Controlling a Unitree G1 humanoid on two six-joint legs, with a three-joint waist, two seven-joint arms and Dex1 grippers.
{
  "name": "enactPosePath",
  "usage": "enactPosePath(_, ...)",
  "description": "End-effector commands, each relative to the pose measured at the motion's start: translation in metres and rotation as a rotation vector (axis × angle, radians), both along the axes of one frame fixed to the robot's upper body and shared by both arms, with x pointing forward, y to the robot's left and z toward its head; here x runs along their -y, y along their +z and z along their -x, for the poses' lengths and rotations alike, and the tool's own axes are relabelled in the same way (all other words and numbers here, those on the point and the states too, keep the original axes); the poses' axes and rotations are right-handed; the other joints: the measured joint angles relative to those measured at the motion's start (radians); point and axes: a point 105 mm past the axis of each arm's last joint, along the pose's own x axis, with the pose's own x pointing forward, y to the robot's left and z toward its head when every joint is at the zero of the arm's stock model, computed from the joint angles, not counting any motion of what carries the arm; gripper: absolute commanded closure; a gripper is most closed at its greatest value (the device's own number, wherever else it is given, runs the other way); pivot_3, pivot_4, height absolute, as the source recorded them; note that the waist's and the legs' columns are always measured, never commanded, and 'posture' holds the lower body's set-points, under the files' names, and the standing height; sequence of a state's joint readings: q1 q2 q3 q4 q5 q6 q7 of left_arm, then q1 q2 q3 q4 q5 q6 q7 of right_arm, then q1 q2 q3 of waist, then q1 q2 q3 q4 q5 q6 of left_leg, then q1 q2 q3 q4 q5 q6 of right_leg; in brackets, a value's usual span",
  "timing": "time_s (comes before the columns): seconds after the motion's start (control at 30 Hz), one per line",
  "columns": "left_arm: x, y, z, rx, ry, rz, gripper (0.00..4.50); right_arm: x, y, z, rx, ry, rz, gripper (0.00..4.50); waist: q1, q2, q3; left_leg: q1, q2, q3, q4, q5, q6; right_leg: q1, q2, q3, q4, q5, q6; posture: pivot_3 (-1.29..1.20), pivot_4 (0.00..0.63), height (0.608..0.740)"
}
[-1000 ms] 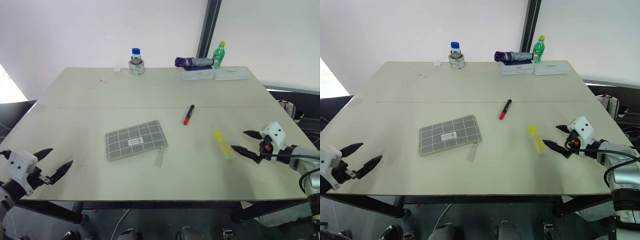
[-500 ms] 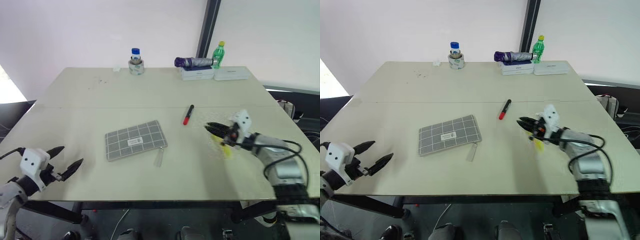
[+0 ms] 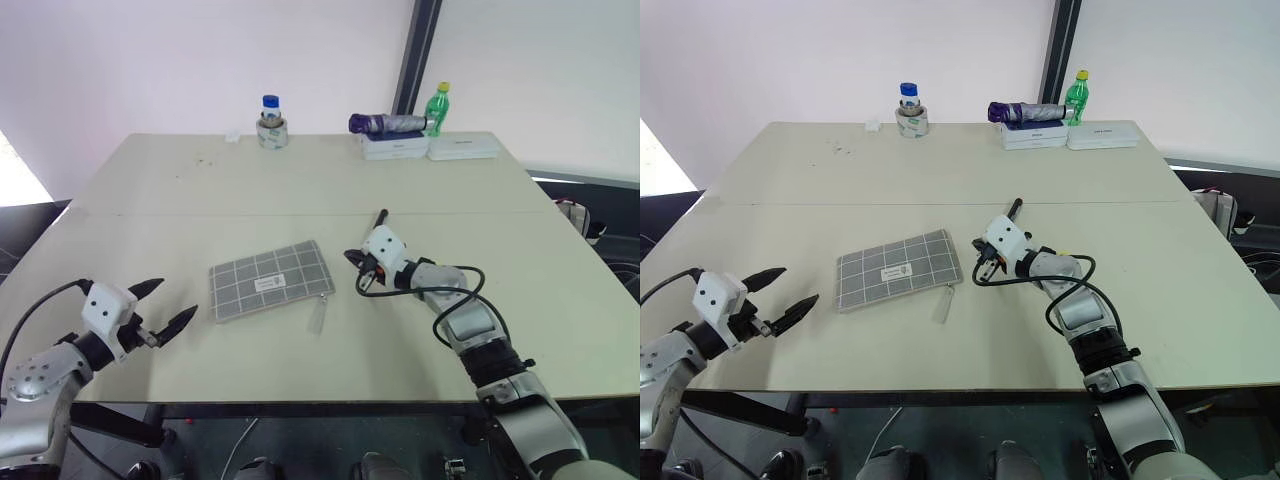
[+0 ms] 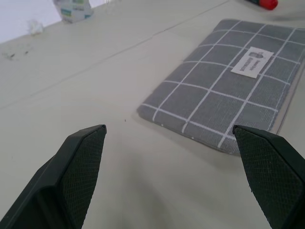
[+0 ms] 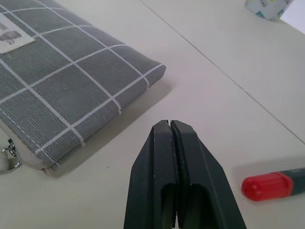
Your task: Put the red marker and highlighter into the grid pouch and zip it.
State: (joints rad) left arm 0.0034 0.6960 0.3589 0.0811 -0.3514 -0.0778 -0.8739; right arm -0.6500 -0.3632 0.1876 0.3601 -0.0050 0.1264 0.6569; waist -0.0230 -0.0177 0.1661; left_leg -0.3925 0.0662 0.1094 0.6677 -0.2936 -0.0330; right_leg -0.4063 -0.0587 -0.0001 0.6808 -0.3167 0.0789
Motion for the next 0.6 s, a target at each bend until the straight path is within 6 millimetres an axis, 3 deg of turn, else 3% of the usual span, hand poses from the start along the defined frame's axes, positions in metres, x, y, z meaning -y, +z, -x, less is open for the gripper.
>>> enactPosePath(0.03,-0.012,0.002,0.001,0.039,-0.011,-0.168,0.0,0.0,0.01,-0.002,0.033,0.003,-0.017,4.45,-0.002,0.0,0.0,0.0,0.0,0.0,0.0,0.0,0.0,0.0,0.0,0.0,0.0,0.0,0.0,0.0,0.15,0.74)
enactPosePath(0.17,-0.015,-0.005,-0.002,0.054,-0.012,-0.223,0.0,0.003,0.005,-0.002,0.019,-0.013,-0.004,4.45,-0.002,0.0,0.0,0.0,0.0,0.001,0.0,-0.001,0.002,0.0,-0.001,0.0,0.0,0.0,0.0,0.0,0.15,0.74)
enactPosePath(0.37,0.009,-0.017,-0.003,0.079,-0.118,-0.256,0.0,0.011,-0.001,-0.014,-0.021,-0.113,-0.019,4.45,0.0,0.0,0.0,0.0,0.001,0.001,0.0,-0.001,0.002,0.0,-0.001,0.0,0.0,0.0,0.0,0.0,0.15,0.74)
enactPosePath(0.6,0.016,-0.028,-0.01,0.115,-0.172,-0.391,0.0,0.002,-0.01,-0.014,-0.059,-0.123,-0.011,4.45,-0.004,0.0,0.0,0.0,0.0,0.001,0.0,-0.001,0.002,0.0,-0.001,0.0,0.0,0.0,0.0,0.0,0.15,0.74)
